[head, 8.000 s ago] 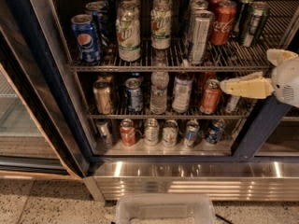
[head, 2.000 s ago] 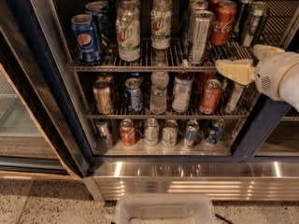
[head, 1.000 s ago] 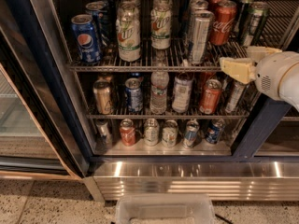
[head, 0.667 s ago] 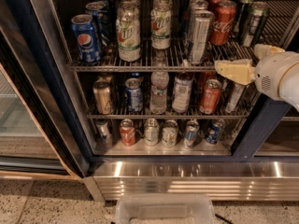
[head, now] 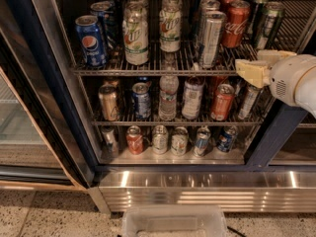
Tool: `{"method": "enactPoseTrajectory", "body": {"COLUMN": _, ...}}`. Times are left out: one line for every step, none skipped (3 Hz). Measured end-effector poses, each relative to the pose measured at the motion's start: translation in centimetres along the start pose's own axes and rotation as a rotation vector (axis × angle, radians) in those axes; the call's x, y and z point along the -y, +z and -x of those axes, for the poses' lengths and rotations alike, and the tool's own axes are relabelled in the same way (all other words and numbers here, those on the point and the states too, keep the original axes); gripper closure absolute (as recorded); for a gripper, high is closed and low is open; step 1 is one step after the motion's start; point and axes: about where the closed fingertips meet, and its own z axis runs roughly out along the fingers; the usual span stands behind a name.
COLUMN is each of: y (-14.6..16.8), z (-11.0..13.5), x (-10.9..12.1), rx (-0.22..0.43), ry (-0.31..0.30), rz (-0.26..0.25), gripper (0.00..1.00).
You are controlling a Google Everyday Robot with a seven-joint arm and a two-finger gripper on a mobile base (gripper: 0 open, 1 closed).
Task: Pick green can from top shelf of fridge
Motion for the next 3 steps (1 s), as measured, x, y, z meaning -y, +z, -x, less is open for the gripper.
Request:
{"method": "enactPoseTrajectory", "body": {"y": 0.00, "z": 0.00, "x": 0.00, "rx": 0.000, "ry": 0.000, "rz": 0.000, "gripper": 0.29}}
{"method": "enactPoseTrajectory", "body": {"y": 0.00, "z": 0.02, "x": -0.01, "rx": 0.000, "ry": 0.000, "rz": 0.000, "gripper": 0.05}}
{"method": "enactPoseTrajectory", "body": {"y": 0.01, "z": 0.10, "x": -0.03, "rx": 0.001, "ry": -0.001, "rz": -0.001, "gripper": 0.00}}
